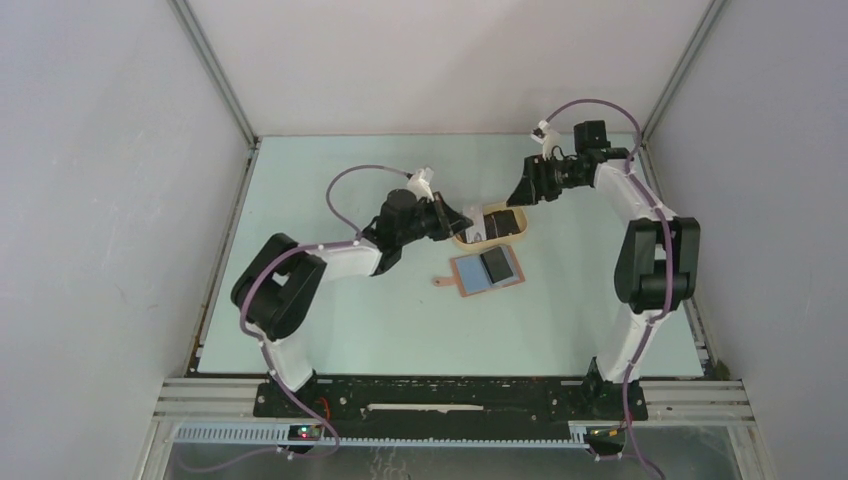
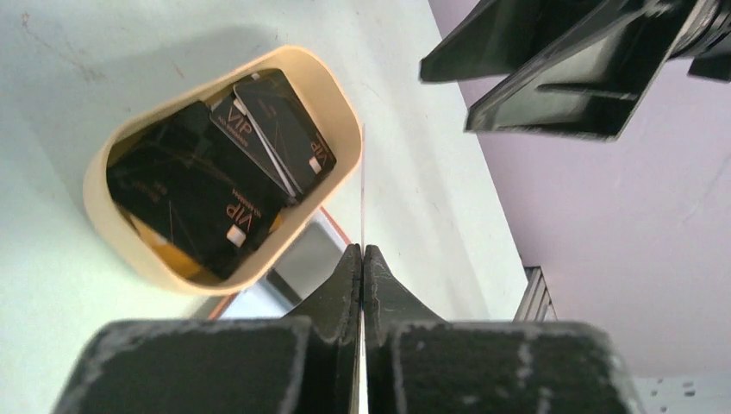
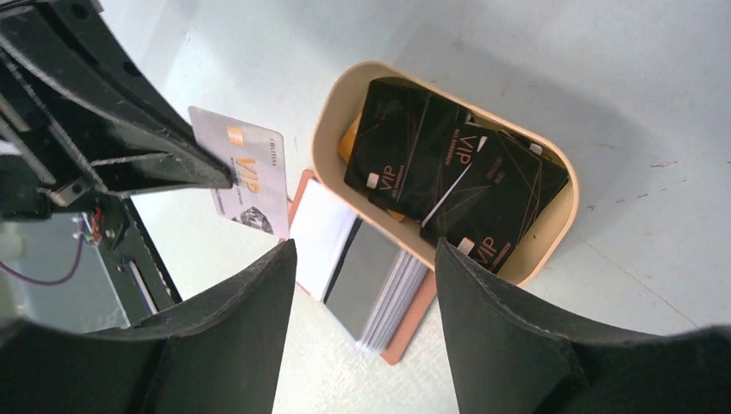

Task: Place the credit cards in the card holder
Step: Pick up the credit card from the storage box.

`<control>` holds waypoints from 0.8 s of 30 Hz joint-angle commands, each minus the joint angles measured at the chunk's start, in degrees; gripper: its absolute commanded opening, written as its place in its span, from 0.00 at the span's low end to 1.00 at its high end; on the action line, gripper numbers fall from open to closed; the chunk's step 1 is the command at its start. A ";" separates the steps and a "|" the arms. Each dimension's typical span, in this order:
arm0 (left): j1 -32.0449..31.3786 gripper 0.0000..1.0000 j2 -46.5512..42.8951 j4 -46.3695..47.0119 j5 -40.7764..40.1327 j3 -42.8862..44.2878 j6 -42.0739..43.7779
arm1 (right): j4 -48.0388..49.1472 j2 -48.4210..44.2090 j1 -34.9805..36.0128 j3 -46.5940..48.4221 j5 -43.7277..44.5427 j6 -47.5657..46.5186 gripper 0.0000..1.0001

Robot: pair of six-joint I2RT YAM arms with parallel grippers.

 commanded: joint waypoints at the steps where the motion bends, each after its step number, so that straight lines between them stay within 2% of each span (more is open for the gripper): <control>1: -0.16 0.00 -9.63 13.95 2.53 -10.18 7.12 | -1.49 -9.36 0.44 -2.93 -1.72 -6.74 0.68; 6: -3.01 0.00 -19.48 25.25 2.93 -22.61 12.00 | -0.37 -21.21 2.58 -10.69 -3.09 -11.64 0.68; 12: -11.42 0.00 -29.13 29.76 -5.89 -34.80 18.41 | 2.00 -35.44 6.07 -21.65 -3.45 -15.35 0.71; 13: -12.56 0.00 -30.34 30.54 -7.22 -36.43 18.99 | 3.15 -37.57 6.28 -23.68 -3.87 -15.97 0.73; 14: -13.58 0.00 -31.60 31.30 -8.69 -38.09 19.54 | 4.13 -39.50 6.19 -26.90 -6.22 -17.26 0.79; 16: -15.53 0.00 -33.57 33.20 -11.44 -41.37 20.59 | 7.32 -43.35 5.73 -32.22 -10.18 -16.78 0.98; 20: -17.88 0.00 -33.65 39.67 -14.70 -46.52 20.92 | 13.72 -47.93 3.26 -40.74 -19.66 -14.48 1.00; 24: -18.19 0.00 -28.50 49.51 -14.37 -49.02 19.12 | 12.37 -45.10 3.79 -41.48 -24.80 -16.11 0.99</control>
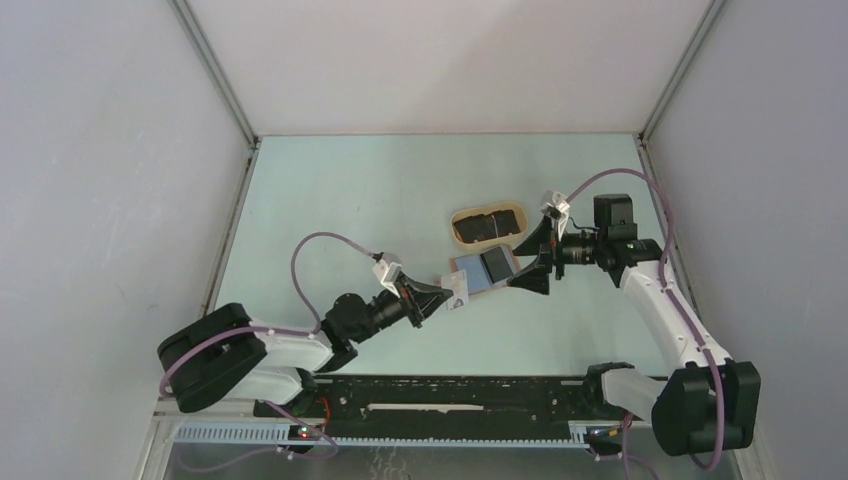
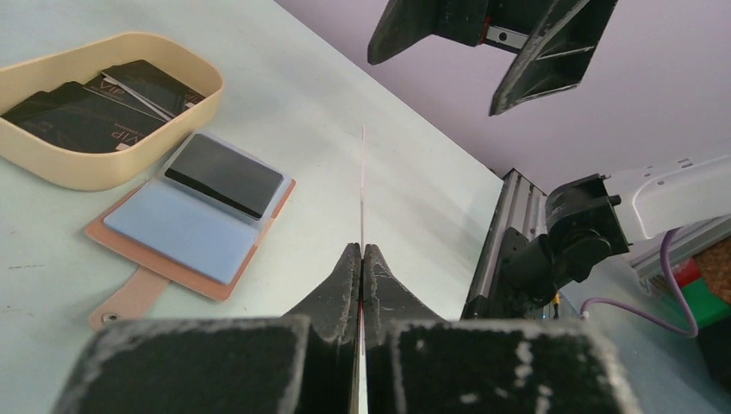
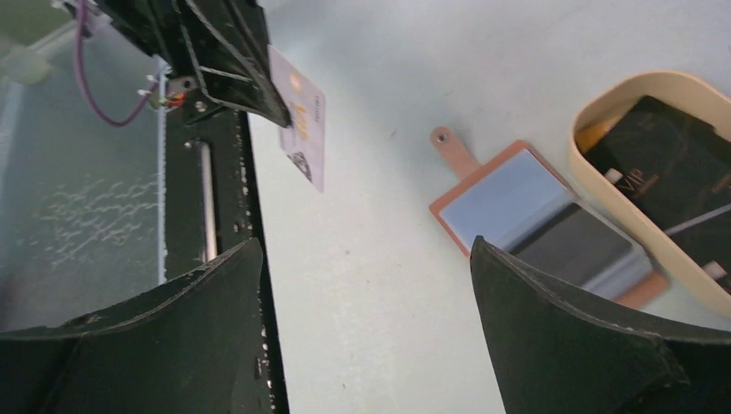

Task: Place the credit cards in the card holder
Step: Pick up the credit card from the storage box.

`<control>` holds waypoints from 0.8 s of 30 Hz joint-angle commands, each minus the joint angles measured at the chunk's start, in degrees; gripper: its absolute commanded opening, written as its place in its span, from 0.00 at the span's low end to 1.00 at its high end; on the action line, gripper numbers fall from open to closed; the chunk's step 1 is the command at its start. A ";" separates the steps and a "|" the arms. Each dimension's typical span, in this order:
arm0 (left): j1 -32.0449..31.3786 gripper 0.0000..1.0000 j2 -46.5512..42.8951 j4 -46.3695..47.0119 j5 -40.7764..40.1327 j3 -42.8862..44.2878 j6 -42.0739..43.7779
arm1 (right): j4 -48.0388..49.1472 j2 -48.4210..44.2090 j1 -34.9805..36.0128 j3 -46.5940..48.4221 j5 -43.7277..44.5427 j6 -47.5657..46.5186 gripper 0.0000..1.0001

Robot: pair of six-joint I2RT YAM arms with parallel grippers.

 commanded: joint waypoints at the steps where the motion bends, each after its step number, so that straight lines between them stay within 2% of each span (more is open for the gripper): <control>1: -0.50 0.00 4.90 14.17 -2.33 -2.10 0.82 | 4.66 3.01 0.89 0.22 -8.93 -0.09 0.98; 7: -2.31 0.00 8.07 15.44 -0.76 -0.50 1.87 | 9.51 9.30 5.93 0.22 -7.17 6.44 0.90; 11: -2.40 0.00 9.36 15.71 2.59 0.81 1.73 | 12.77 12.60 7.69 0.88 -6.47 12.05 0.79; 16: -2.40 0.00 11.59 16.98 4.69 1.85 0.77 | 11.05 14.45 10.25 2.69 -7.28 11.79 0.67; 24: -2.40 0.00 13.74 18.31 6.28 2.93 -0.13 | 10.83 15.66 14.02 3.55 -7.76 11.83 0.52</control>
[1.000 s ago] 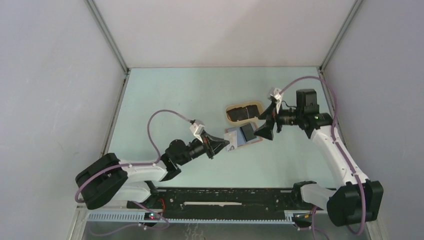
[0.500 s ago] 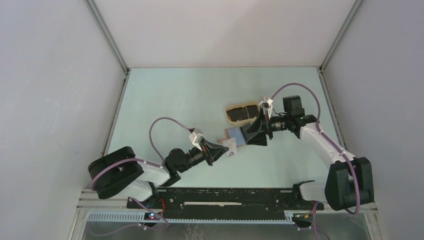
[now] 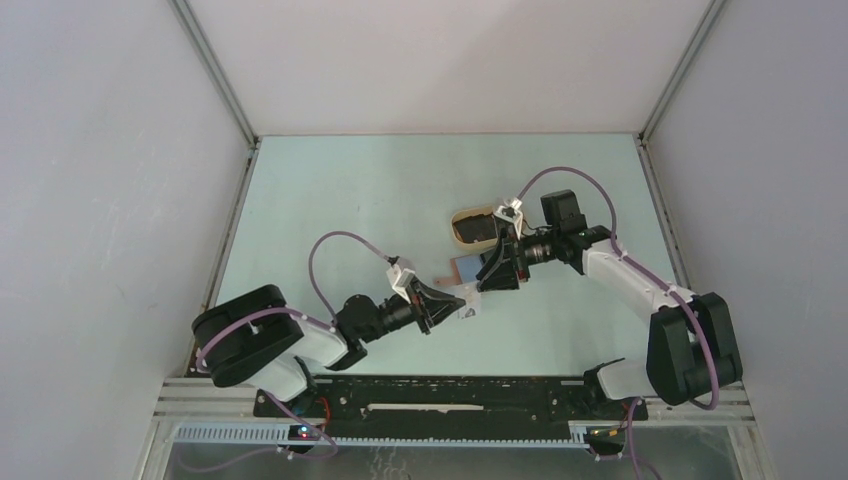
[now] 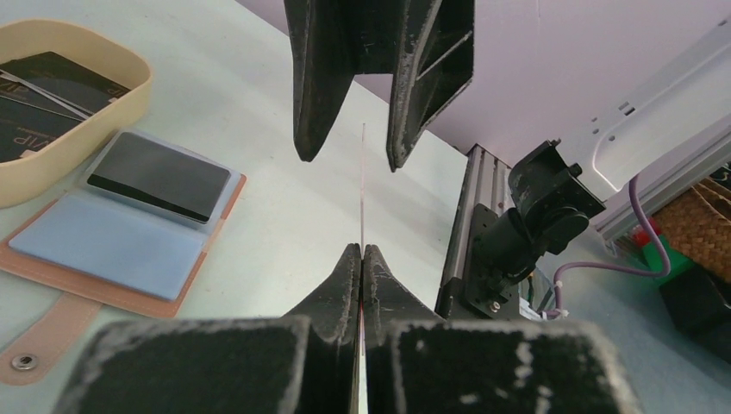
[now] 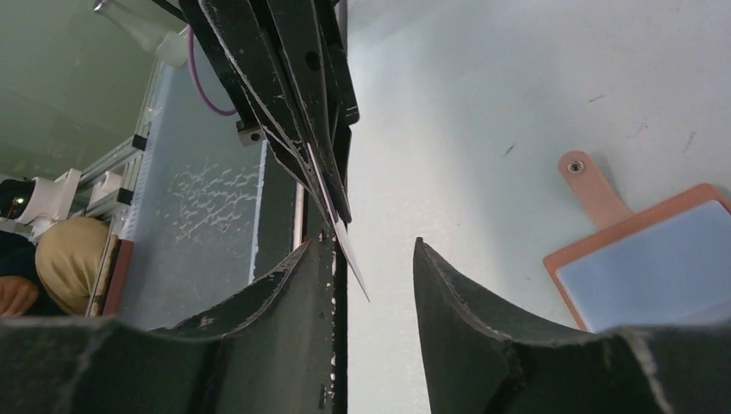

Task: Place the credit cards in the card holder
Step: Pick up the credit card from the storage box.

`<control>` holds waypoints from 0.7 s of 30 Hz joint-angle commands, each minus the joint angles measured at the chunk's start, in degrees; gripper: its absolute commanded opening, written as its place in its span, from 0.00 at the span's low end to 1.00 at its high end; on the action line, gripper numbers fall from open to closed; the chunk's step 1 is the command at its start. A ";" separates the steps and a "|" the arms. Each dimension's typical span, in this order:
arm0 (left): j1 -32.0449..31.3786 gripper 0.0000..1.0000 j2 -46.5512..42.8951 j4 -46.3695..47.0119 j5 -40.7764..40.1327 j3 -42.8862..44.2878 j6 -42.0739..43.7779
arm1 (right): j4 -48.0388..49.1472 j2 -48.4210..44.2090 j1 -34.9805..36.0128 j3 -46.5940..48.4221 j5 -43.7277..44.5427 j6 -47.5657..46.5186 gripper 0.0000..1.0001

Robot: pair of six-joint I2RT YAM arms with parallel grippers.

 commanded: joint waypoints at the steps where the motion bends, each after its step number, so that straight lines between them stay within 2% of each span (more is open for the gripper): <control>1: -0.31 0.00 0.98 3.78 1.68 2.75 -0.12 | 0.45 0.88 1.81 2.66 -1.95 0.39 0.50; 4: -0.31 0.00 1.46 4.02 1.30 2.81 -0.31 | -2.60 1.30 2.81 3.69 -3.14 -2.68 0.40; 7: -0.31 0.00 1.48 4.14 0.60 2.64 -0.46 | -4.52 1.45 3.13 4.34 -4.50 -5.29 0.24; 10: -0.31 0.00 1.41 4.09 0.19 2.45 -0.61 | -7.92 1.47 3.60 5.07 -4.67 -9.81 0.16; 11: -0.31 0.01 1.39 4.10 0.01 2.46 -0.74 | -8.95 1.56 3.86 5.40 -4.66 -10.97 0.11; 12: -0.31 0.02 1.46 4.17 -0.02 2.43 -0.87 | -10.35 1.73 4.13 5.88 -4.56 -12.67 0.03; 14: -0.31 0.05 1.50 4.18 -0.48 2.23 -1.16 | -13.07 2.07 4.53 6.74 -3.97 -15.81 0.00; 18: -0.31 0.36 0.58 4.18 -6.01 0.41 -2.07 | -13.81 2.39 4.13 7.17 -1.28 -16.13 0.00; 21: -0.22 0.48 -0.82 4.19 -13.81 -2.64 -1.59 | -10.11 2.40 2.64 7.19 5.56 -10.41 0.00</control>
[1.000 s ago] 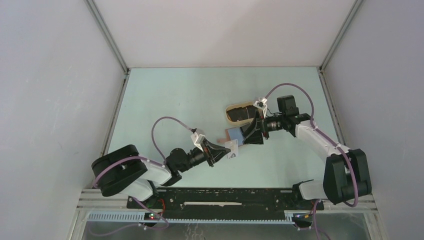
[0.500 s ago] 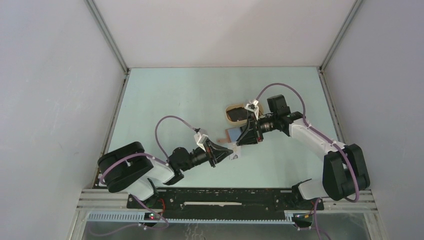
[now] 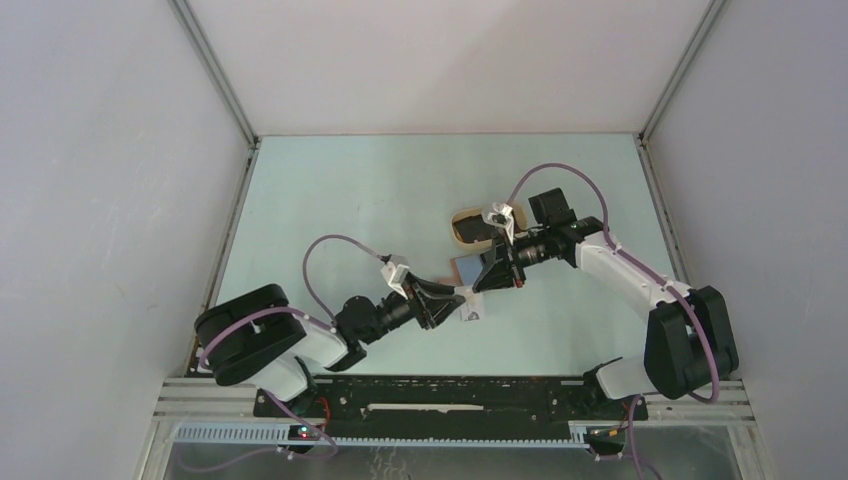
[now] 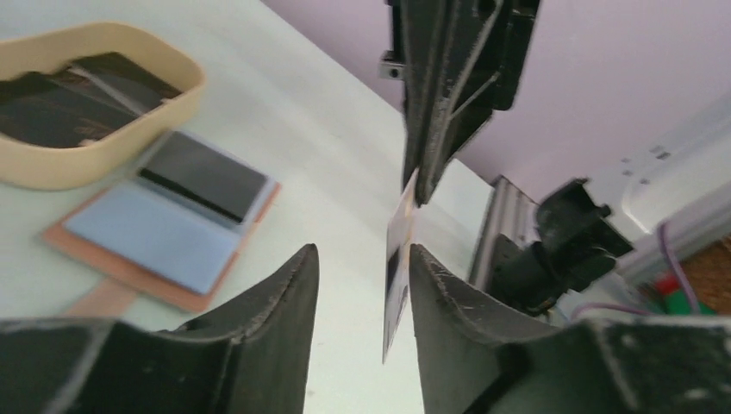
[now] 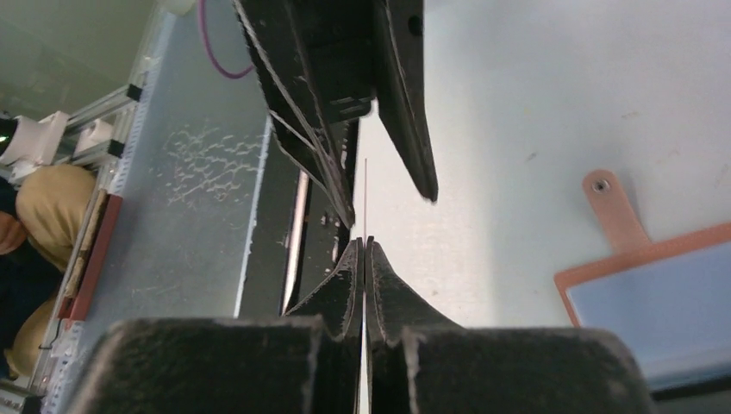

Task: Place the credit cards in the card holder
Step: Pick up the credit card from the storage box, then insert the credit card into the card holder.

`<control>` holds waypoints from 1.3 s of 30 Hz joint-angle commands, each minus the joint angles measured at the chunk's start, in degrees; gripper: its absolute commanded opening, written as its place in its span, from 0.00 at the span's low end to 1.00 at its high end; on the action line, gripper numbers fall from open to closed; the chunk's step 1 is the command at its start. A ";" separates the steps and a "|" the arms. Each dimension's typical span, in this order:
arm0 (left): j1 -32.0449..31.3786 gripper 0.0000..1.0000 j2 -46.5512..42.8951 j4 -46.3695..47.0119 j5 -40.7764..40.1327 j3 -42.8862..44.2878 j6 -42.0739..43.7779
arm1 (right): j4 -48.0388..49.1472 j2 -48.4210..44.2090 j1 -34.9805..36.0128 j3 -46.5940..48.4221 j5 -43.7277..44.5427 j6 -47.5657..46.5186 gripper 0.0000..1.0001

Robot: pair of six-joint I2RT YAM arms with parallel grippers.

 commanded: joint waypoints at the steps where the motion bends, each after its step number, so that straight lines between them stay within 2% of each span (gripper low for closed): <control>1: -0.11 0.51 -2.48 2.74 -12.32 -3.61 0.68 | 3.34 0.41 -1.93 1.84 9.38 5.01 0.00; 3: 0.10 0.54 -2.59 2.69 -15.33 -4.53 0.67 | 8.50 0.52 -4.01 1.02 14.95 11.44 0.00; 6: 0.60 0.51 -0.52 2.58 -16.99 -3.58 -1.42 | 14.85 0.59 -6.88 -0.99 22.61 18.75 0.00; 12: 4.53 0.28 6.68 2.48 -11.52 1.67 -6.60 | 18.76 3.92 -8.17 -1.02 31.68 24.50 0.00; 16: 6.17 0.24 11.27 -1.25 -7.08 8.21 -8.20 | 17.75 7.47 -9.62 0.44 32.78 25.84 0.00; 21: 6.34 0.20 15.53 -18.43 -4.16 18.80 -8.49 | 16.36 10.53 -11.54 1.60 32.10 26.68 0.00; 25: 6.35 0.16 19.11 -25.39 -4.21 23.45 -9.34 | 16.39 11.25 -11.61 1.88 32.52 27.05 0.00; 34: 6.39 0.13 20.74 -33.34 -7.36 26.24 -9.25 | 15.99 12.61 -11.87 2.87 33.73 27.59 0.00; 39: 6.39 0.07 21.01 -36.87 -8.99 27.00 -9.58 | 15.73 12.77 -11.52 2.96 36.84 27.20 0.00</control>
